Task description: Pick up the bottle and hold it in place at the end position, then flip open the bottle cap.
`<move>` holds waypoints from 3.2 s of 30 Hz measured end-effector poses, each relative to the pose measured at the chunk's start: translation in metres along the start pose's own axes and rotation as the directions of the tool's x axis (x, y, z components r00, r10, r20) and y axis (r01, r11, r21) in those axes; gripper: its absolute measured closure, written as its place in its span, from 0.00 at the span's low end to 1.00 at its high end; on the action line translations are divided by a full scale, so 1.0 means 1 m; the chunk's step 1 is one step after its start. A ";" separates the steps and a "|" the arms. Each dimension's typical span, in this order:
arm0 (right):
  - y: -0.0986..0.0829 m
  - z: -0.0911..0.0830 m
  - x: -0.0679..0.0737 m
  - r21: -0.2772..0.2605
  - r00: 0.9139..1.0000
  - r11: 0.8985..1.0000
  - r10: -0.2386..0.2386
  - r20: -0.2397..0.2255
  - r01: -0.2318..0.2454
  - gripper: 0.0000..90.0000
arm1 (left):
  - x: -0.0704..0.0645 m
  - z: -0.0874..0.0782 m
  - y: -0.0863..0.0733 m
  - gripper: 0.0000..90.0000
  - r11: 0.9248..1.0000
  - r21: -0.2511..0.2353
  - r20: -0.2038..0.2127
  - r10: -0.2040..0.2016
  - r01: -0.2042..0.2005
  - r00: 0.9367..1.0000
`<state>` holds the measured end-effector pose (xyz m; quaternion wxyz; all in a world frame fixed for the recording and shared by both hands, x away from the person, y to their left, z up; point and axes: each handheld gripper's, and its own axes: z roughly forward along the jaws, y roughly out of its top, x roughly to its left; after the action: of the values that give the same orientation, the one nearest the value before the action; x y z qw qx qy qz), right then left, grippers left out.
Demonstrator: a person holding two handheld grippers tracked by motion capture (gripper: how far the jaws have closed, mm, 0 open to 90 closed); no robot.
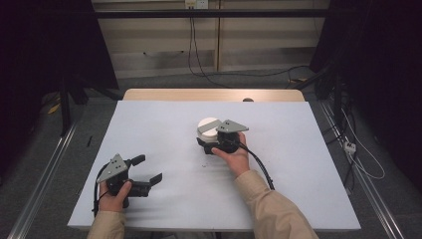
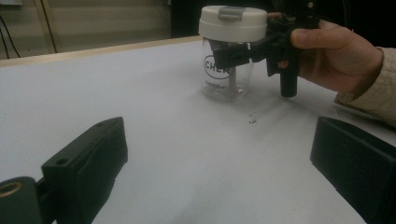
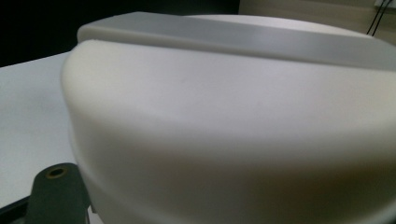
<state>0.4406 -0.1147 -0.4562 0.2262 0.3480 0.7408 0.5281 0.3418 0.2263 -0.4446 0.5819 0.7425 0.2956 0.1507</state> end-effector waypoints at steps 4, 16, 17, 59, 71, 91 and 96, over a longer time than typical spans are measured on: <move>0.000 0.000 0.002 0.001 1.000 1.000 -0.016 0.007 0.016 0.20 | 0.000 0.000 0.000 0.04 1.000 0.000 0.000 0.000 0.000 1.000; -0.004 -0.004 0.004 -0.007 1.000 1.000 -0.025 0.010 0.025 0.20 | -0.001 0.008 0.003 0.04 1.000 -0.014 0.003 -0.018 0.018 1.000; -0.005 -0.004 0.003 -0.009 1.000 1.000 -0.020 0.010 0.021 0.20 | -0.001 0.009 0.003 0.04 1.000 -0.013 0.002 -0.025 0.025 1.000; -0.006 -0.002 0.004 -0.003 1.000 1.000 -0.015 0.018 0.015 0.20 | -0.007 0.062 0.036 0.09 1.000 -0.008 -0.015 -0.022 0.022 1.000; -0.006 -0.001 0.005 0.005 1.000 1.000 -0.016 0.025 0.016 0.20 | -0.011 0.084 0.053 0.15 1.000 0.005 0.005 -0.023 0.023 1.000; -0.007 -0.001 0.006 0.010 0.999 1.000 -0.016 0.030 0.016 0.20 | -0.009 0.104 0.058 0.65 0.999 0.051 -0.002 0.007 -0.007 1.000; -0.007 -0.001 0.005 0.009 0.999 1.000 -0.017 0.030 0.016 0.20 | -0.009 0.108 0.062 0.86 0.997 0.074 0.015 0.003 -0.004 1.000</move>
<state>0.4346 -0.1126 -0.4622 0.2401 0.3507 0.7425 0.5178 0.4128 0.1276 -0.4141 0.5559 0.7653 0.2951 0.1350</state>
